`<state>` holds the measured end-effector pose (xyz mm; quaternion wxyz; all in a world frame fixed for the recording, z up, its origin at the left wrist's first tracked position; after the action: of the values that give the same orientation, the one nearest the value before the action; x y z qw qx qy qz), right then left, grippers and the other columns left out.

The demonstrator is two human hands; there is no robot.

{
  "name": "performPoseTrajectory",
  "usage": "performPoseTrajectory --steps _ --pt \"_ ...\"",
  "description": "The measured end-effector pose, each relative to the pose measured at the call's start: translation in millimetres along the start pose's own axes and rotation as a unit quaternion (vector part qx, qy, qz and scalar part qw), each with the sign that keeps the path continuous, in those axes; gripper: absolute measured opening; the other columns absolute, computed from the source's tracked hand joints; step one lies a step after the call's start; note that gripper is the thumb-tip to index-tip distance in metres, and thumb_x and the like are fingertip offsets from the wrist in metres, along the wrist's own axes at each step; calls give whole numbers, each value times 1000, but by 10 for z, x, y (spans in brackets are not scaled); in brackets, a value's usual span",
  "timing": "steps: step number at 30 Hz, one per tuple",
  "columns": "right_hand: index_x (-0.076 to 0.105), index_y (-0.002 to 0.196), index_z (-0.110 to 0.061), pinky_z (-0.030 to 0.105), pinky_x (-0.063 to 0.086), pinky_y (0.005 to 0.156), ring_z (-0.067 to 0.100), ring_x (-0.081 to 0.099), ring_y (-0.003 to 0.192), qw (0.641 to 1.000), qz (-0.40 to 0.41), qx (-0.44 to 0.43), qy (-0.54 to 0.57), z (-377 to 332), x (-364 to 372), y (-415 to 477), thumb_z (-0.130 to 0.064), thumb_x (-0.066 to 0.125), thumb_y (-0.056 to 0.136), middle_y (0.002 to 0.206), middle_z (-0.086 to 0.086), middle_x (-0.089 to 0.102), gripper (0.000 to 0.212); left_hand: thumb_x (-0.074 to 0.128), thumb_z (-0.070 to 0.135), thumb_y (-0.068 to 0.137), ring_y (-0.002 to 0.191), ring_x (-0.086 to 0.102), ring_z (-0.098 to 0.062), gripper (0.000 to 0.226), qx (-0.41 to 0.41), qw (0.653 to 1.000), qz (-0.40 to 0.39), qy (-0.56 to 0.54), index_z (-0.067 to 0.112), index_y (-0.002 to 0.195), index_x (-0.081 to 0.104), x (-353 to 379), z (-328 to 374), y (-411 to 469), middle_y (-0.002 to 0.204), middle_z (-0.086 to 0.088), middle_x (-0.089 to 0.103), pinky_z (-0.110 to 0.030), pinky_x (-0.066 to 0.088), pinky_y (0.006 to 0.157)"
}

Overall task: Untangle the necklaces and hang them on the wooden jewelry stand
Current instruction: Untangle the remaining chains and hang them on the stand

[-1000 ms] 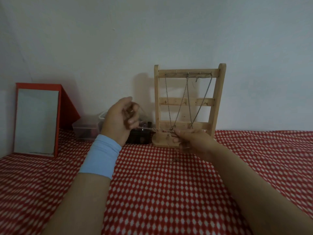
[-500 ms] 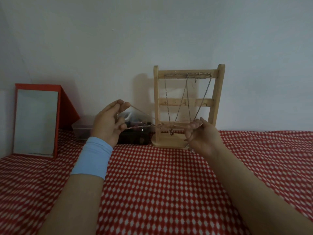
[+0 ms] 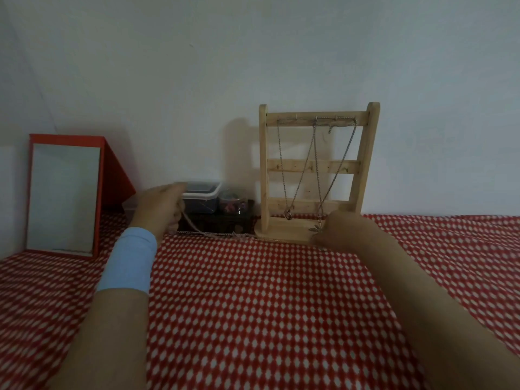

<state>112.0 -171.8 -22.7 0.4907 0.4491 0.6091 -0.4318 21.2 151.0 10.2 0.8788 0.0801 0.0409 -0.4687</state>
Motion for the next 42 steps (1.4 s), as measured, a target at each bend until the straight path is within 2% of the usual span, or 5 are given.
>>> performPoseTrajectory --steps 8,17,32,38,42 --pt "72 112 -12 34 57 93 17 62 94 992 -24 -78 -98 -252 102 -104 -19 74 87 94 -3 64 26 68 39 88 111 61 -20 45 -75 749 -223 619 14 126 64 135 -247 -95 124 -5 63 -28 50 94" --pt "80 107 -22 16 44 76 4 57 87 947 2 -310 86 -1001 429 -318 -31 69 95 96 -11 66 18 81 30 77 93 53 -1 28 29 773 -378 508 29 104 76 898 -334 -379 86 26 58 -23 41 99" --pt "67 95 -15 21 34 42 7 42 44 849 -95 -180 488 -741 257 -206 -26 60 102 57 -10 55 15 54 14 97 50 47 -9 11 -19 907 -362 215 15 99 65 934 -158 -410 59 5 54 -24 41 49" --pt "78 96 -22 27 57 85 6 73 87 885 -19 -228 406 -679 161 -192 -23 69 96 93 -7 77 9 66 28 91 81 66 -5 11 92 885 -323 323 24 100 71 941 49 -428 88 9 71 -19 49 76" --pt "78 97 -12 17 46 56 4 59 52 857 -16 -189 478 -643 134 -228 -19 64 99 65 -10 70 16 66 26 91 90 67 -4 13 114 900 -306 290 20 101 73 925 99 -430 91 8 74 -16 46 85"
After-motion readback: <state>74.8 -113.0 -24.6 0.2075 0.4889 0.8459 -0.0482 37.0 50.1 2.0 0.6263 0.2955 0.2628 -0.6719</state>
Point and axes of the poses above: each hand's wrist, its own y-axis towards the middle knuckle, its own x-axis out of the palm, z = x × y, the point moved 5 cm from there along y, towards the middle knuckle
